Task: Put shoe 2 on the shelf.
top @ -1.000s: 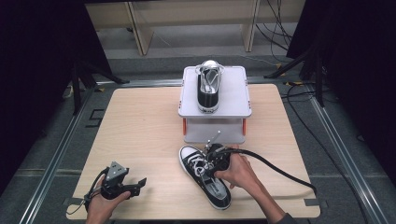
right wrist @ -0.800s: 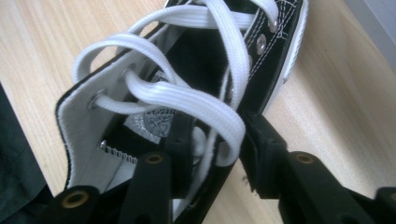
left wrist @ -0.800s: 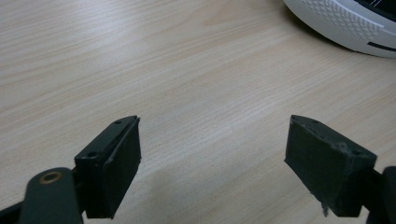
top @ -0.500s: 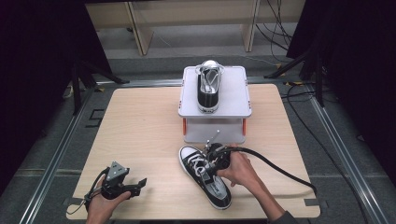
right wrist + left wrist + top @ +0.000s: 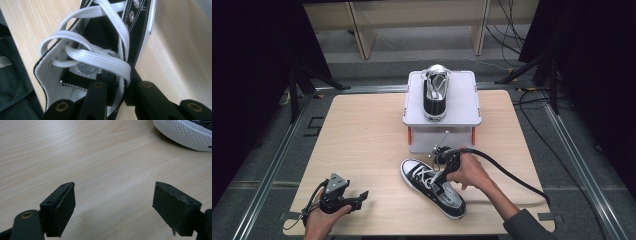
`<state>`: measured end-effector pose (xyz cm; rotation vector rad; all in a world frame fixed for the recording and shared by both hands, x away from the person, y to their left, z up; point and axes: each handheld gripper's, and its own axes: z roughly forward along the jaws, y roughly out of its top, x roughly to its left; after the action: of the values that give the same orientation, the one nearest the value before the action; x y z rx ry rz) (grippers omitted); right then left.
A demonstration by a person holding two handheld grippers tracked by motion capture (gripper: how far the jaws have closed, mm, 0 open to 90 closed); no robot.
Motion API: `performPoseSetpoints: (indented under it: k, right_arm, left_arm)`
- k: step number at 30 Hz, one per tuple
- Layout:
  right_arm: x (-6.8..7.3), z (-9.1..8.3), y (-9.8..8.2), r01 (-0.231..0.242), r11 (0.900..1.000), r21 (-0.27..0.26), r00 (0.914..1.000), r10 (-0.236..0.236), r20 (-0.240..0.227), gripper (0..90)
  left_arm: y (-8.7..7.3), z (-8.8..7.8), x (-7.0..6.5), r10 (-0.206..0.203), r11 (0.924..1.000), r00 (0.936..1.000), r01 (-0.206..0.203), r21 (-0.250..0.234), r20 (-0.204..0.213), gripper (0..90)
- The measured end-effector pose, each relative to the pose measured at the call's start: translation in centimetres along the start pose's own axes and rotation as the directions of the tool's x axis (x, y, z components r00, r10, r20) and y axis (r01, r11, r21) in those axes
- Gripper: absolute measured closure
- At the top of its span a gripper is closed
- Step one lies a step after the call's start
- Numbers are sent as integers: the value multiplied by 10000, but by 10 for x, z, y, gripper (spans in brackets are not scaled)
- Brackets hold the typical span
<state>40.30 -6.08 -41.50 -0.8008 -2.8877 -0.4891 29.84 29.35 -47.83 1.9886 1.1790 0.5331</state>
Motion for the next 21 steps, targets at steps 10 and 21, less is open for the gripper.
performPoseSetpoints:
  k: [10, 21]
  right_arm:
    - [-5, -2, 15, 121, 9868, 1616, 9996, -75, -289, 841]
    - [-4, -14, 17, 380, 9837, 1757, 9989, -324, -349, 849]
  left_arm:
    - [0, 0, -2, -152, 9998, 9998, 153, -134, 85, 178]
    - [0, 0, -2, -169, 9998, 9998, 169, -81, 103, 178]
